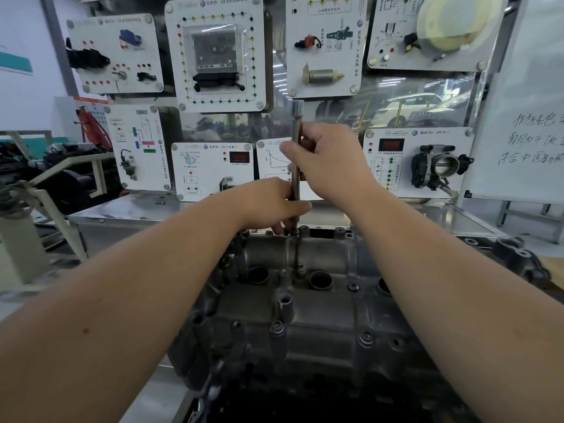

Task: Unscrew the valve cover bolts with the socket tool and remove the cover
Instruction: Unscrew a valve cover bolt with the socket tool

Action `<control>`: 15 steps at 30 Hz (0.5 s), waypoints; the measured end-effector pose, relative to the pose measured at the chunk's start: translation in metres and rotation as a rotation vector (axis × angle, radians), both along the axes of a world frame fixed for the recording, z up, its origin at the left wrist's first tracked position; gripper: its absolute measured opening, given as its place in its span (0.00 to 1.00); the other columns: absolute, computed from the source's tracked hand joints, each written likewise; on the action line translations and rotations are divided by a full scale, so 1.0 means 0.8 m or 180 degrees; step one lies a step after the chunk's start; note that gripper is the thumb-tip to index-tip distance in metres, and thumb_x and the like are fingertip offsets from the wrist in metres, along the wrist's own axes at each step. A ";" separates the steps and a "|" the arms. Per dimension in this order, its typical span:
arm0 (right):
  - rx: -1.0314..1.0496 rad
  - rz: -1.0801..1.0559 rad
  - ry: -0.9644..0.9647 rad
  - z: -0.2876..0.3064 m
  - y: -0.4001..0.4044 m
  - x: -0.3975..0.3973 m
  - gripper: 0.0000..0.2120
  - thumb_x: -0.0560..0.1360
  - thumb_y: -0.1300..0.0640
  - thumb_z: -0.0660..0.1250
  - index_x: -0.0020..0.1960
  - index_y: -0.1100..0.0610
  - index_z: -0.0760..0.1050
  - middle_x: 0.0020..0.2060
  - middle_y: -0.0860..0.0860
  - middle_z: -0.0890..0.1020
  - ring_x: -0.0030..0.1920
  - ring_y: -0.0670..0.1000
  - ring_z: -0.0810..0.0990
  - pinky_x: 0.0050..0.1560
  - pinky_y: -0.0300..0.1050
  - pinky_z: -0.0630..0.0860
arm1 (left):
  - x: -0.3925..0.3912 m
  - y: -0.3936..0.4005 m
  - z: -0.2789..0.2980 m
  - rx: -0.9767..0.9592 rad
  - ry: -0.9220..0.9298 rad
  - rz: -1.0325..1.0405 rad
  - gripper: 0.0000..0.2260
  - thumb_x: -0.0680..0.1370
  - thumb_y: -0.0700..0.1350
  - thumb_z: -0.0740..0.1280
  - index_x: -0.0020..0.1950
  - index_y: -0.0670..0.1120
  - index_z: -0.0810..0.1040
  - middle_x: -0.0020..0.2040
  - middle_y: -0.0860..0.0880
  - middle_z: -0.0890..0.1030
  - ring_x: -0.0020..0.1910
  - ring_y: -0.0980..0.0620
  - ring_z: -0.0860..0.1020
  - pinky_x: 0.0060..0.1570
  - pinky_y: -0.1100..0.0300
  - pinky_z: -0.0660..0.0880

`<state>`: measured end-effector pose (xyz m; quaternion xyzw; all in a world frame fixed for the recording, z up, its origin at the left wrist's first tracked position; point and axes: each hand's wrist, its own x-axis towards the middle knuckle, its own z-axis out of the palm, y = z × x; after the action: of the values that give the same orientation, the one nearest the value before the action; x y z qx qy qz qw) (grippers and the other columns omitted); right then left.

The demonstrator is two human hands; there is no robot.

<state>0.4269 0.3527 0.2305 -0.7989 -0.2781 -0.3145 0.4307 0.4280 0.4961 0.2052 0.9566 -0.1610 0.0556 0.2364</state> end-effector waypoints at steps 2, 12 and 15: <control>-0.0029 0.0178 0.0121 0.001 0.000 -0.003 0.05 0.81 0.56 0.66 0.50 0.57 0.79 0.36 0.45 0.83 0.38 0.42 0.85 0.48 0.54 0.83 | 0.000 -0.001 0.000 -0.0163 0.0076 0.0021 0.11 0.84 0.52 0.63 0.50 0.47 0.80 0.43 0.53 0.86 0.34 0.57 0.85 0.44 0.59 0.72; -0.0133 -0.0115 -0.0183 -0.005 0.003 0.001 0.10 0.80 0.48 0.68 0.55 0.54 0.78 0.40 0.46 0.82 0.42 0.47 0.82 0.45 0.48 0.78 | 0.001 0.000 -0.001 0.0147 -0.0041 0.0002 0.13 0.84 0.56 0.62 0.50 0.48 0.79 0.41 0.55 0.87 0.35 0.59 0.85 0.43 0.60 0.75; -0.0080 -0.0218 -0.0194 -0.004 0.001 0.003 0.10 0.81 0.51 0.66 0.51 0.59 0.78 0.38 0.49 0.82 0.40 0.48 0.83 0.43 0.49 0.78 | 0.002 -0.001 -0.001 0.0029 -0.0036 0.0037 0.12 0.84 0.54 0.62 0.48 0.49 0.79 0.41 0.54 0.86 0.34 0.59 0.85 0.40 0.60 0.73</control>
<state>0.4295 0.3536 0.2277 -0.8034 -0.2675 -0.3497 0.4008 0.4294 0.4951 0.2048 0.9582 -0.1571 0.0616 0.2308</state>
